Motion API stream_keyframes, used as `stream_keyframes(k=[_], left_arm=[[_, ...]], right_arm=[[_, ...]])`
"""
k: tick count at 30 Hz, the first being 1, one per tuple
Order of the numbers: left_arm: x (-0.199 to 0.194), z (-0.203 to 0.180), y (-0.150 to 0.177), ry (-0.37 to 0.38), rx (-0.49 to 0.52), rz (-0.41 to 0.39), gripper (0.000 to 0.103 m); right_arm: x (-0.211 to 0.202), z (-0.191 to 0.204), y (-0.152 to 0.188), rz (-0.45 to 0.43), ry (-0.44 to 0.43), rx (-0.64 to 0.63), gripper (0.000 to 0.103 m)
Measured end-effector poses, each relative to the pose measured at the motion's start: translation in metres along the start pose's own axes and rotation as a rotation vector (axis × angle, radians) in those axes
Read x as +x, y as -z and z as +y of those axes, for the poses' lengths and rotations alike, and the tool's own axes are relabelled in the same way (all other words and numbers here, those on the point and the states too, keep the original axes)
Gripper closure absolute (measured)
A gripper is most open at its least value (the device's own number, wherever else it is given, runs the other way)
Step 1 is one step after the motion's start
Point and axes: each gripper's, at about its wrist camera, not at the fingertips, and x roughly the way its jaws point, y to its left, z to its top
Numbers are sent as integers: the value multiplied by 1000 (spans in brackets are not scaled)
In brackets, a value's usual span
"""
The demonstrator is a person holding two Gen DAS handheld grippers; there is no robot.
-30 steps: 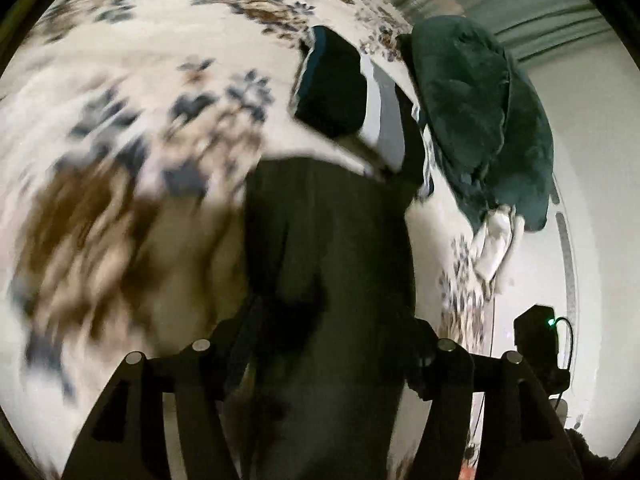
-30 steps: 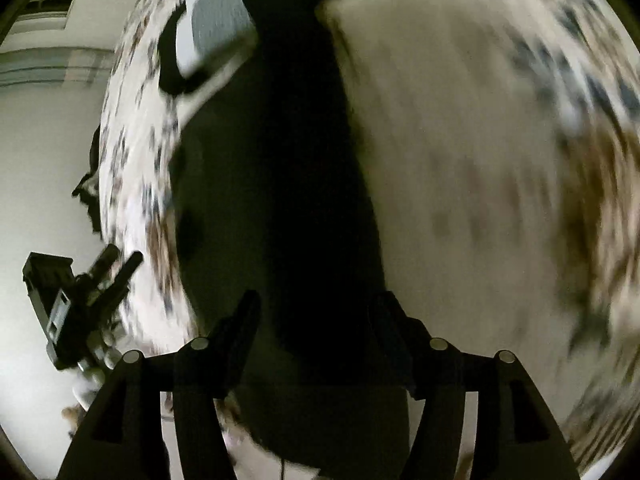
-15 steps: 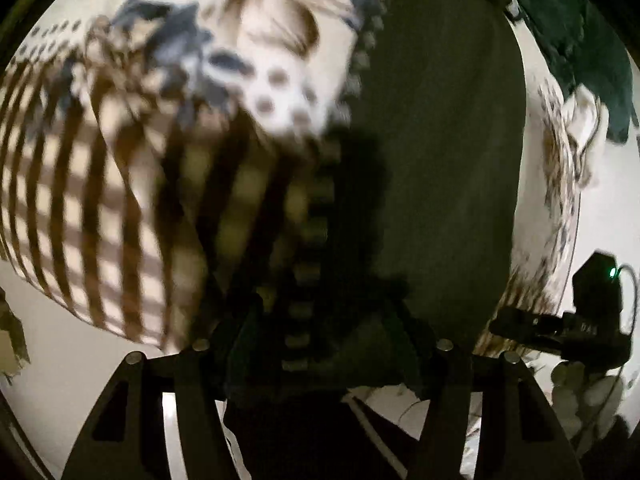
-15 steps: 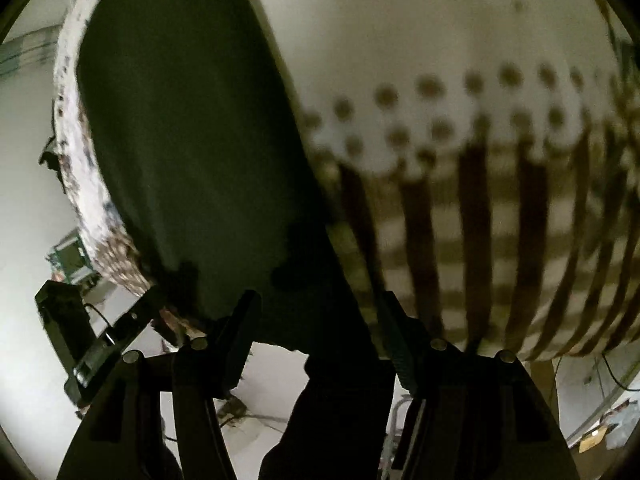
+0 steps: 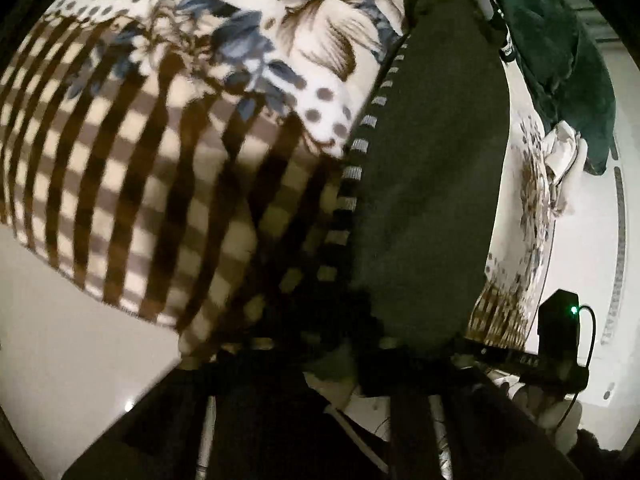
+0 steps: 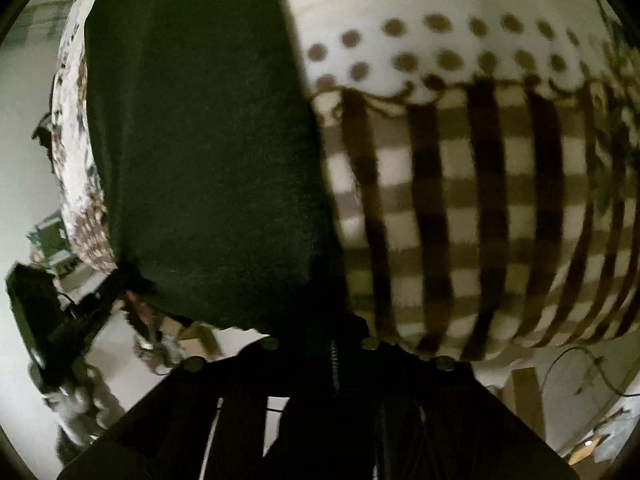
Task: Fold small clothes
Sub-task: 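Lift the hem with both grippers and fold it toward the collar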
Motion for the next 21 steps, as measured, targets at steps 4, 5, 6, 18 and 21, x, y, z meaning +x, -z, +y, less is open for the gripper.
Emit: stream_keyframes(k=[4,5,6,18,21], left_arm=[[17,-4,20,12,-5,47,45],[24,-7,23,1,1,59,45],[30,-8,31,-29,14,64,47],[12,11,56,-187,13,-5,100],[15,20,47,-99,6,34,98]], right_arm=[[4,-13,2,24,-81,48,55],[9,-15,4,40,-92,49,55],[13,-15,-6,53,-98,51,55],[58,21,17,52,-15,6,97],[60,20,12,57,-23,21,96]])
